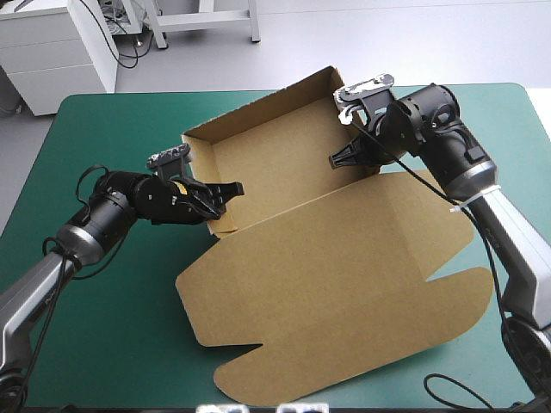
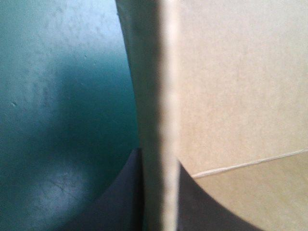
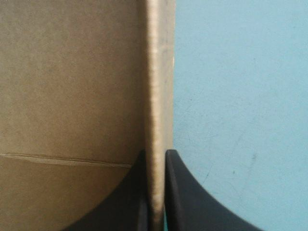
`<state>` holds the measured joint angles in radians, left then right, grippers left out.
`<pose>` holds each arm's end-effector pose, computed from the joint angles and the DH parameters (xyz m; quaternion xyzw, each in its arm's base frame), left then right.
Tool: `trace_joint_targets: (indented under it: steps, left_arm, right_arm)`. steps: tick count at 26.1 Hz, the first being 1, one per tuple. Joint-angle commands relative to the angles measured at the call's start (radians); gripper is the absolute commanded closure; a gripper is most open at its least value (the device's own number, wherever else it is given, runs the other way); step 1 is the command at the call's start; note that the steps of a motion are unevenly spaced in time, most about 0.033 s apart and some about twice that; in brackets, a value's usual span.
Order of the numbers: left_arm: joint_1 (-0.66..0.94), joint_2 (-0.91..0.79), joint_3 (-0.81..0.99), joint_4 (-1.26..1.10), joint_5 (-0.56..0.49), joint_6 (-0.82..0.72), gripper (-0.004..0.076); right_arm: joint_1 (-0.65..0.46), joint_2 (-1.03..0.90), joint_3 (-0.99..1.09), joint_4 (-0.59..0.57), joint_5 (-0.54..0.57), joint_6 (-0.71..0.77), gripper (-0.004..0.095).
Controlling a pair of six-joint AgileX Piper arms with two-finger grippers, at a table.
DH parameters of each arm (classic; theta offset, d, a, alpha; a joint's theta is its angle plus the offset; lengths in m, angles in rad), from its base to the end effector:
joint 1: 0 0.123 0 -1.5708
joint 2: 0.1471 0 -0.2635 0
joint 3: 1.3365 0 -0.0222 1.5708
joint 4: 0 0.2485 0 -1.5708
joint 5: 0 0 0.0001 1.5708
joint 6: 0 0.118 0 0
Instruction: Fold the box
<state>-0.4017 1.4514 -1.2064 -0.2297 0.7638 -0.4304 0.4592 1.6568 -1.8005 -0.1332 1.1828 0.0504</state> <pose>0.2944 -0.1453 0.2773 -0.0667 0.9407 -0.2209 0.2488 0.3344 0.1491 0.3626 -0.1980 0.9295 0.0124 0.3108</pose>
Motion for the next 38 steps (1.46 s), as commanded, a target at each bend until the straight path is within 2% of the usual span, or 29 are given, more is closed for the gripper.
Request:
trace_joint_targets:
  steps: [1,4,9,13,23,32,35,37,38]
  left_arm:
    - [-0.004,-0.025,-0.126,0.005,0.006,0.044,0.0731]
    - [-0.004,0.028,-0.263,0.061,0.106,0.044,0.0731]
    - [-0.004,0.179,-0.489,0.153,0.352,0.047,0.0731]
    - [-0.004,0.289,-0.598,0.172,0.444,0.057,0.0731]
    - [-0.004,0.482,-0.618,0.17,0.523,0.111,0.0731]
    - [-0.018,0.505,-0.62,0.199,0.523,0.111,0.073]
    - [-0.048,0.505,-0.62,0.336,0.523,0.111,0.0701]
    - [-0.065,0.505,-0.62,0.402,0.523,0.111,0.0645]
    - [-0.075,0.505,-0.62,0.421,0.523,0.111,0.059]
  right_arm:
    - [-0.008,-0.04,-0.029,-0.028,-0.084,0.054,0.0922]
    - [-0.039,-0.016,-0.029,-0.008,-0.067,0.073,0.0922]
    - [-0.115,0.061,-0.029,0.078,0.024,0.076,0.0922]
    - [-0.133,0.126,-0.029,0.102,0.062,0.066,0.0922]
    - [-0.133,0.257,-0.029,0.148,0.064,0.057,0.0922]
    - [-0.133,0.263,-0.029,0.147,0.064,0.063,0.0908]
    - [-0.133,0.263,-0.029,0.155,0.064,0.063,0.0791]
    - [-0.133,0.263,-0.029,0.169,0.064,0.063,0.0689]
    - [-0.133,0.263,-0.029,0.176,0.064,0.063,0.063]
